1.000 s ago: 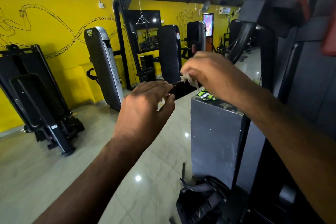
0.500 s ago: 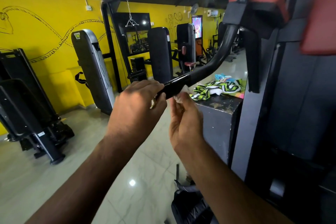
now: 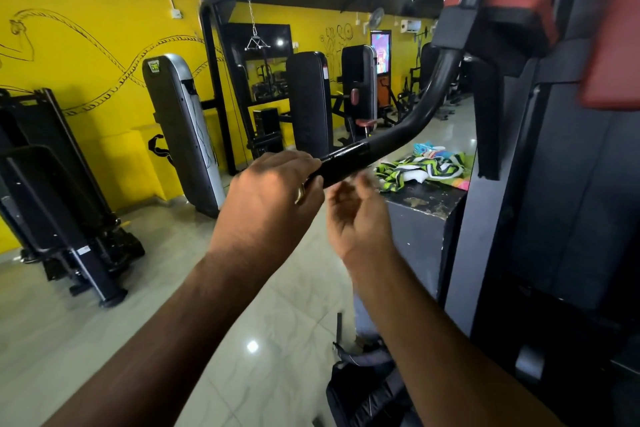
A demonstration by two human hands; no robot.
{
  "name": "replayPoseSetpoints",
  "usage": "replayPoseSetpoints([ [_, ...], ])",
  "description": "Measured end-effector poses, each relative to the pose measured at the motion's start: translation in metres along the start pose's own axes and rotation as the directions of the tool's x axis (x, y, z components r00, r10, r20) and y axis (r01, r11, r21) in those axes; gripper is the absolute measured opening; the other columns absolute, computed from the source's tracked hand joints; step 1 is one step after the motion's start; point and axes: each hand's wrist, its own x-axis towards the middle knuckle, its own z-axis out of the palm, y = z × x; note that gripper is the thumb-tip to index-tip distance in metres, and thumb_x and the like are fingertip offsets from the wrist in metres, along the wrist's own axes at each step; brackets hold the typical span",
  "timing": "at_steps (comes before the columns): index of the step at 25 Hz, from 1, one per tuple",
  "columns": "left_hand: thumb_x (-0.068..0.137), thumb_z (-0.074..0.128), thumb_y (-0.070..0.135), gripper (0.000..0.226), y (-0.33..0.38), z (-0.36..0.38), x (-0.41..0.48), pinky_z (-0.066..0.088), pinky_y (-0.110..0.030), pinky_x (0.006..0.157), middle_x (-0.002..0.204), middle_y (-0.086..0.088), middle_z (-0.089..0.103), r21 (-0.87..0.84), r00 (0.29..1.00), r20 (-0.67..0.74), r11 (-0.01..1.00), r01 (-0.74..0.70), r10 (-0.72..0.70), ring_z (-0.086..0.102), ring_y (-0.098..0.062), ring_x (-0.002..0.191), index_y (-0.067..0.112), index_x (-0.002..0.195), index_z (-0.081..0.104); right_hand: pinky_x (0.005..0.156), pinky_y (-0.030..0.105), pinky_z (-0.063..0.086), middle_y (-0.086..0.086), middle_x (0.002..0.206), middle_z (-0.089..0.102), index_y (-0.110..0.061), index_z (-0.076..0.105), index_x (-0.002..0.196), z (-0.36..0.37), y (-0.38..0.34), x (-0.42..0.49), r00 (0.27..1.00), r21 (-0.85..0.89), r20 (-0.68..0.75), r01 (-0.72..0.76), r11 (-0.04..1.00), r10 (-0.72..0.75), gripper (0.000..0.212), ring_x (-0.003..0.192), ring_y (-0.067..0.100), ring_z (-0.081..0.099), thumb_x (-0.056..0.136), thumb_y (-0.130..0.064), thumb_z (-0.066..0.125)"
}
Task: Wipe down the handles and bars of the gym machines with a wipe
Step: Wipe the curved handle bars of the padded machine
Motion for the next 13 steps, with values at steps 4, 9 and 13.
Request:
replayPoseSetpoints([
  [4,0.089,0.066,0.012,0.018,0.004,0.0,0.004,0.056,-0.033,0.07,0.102,-0.007,0.072,0.02,1.0,0.017,1.0,-0.01,0.01,0.067,-0.021,0.09,0.006,0.105,0.072,0.069,0.02,0.057,0.007,0.083,0.067,-0.003,0.065,0.097,0.001,-0.007,0.006,0.999,0.014,0.033,0.006,1.0,-0.007,0.01,0.076,0.013,0.064,0.096,-0.008,0.056],
  [9,0.091,0.065,0.015,0.017,0.009,0.003,0.011,0.056,-0.034,0.068,0.099,-0.007,0.071,0.069,0.998,0.066,0.997,-0.016,0.012,0.065,-0.021,0.087,0.007,0.104,0.071,0.07,0.019,0.058,0.005,0.083,0.071,-0.004,0.065,0.091,-0.005,-0.011,0.004,0.973,-0.083,0.053,0.227,0.97,-0.223,0.016,0.075,0.01,0.069,0.092,0.008,0.054],
  [13,0.091,0.064,0.016,0.019,0.01,0.005,0.01,0.055,-0.034,0.069,0.102,-0.007,0.071,0.065,0.997,0.074,0.998,0.002,-0.007,0.065,-0.021,0.09,0.008,0.107,0.07,0.078,0.024,0.054,0.001,0.085,0.073,-0.01,0.07,0.09,-0.01,-0.005,0.004,0.801,-0.45,0.167,0.581,0.678,-0.575,0.014,0.085,0.011,0.069,0.09,0.002,0.062],
])
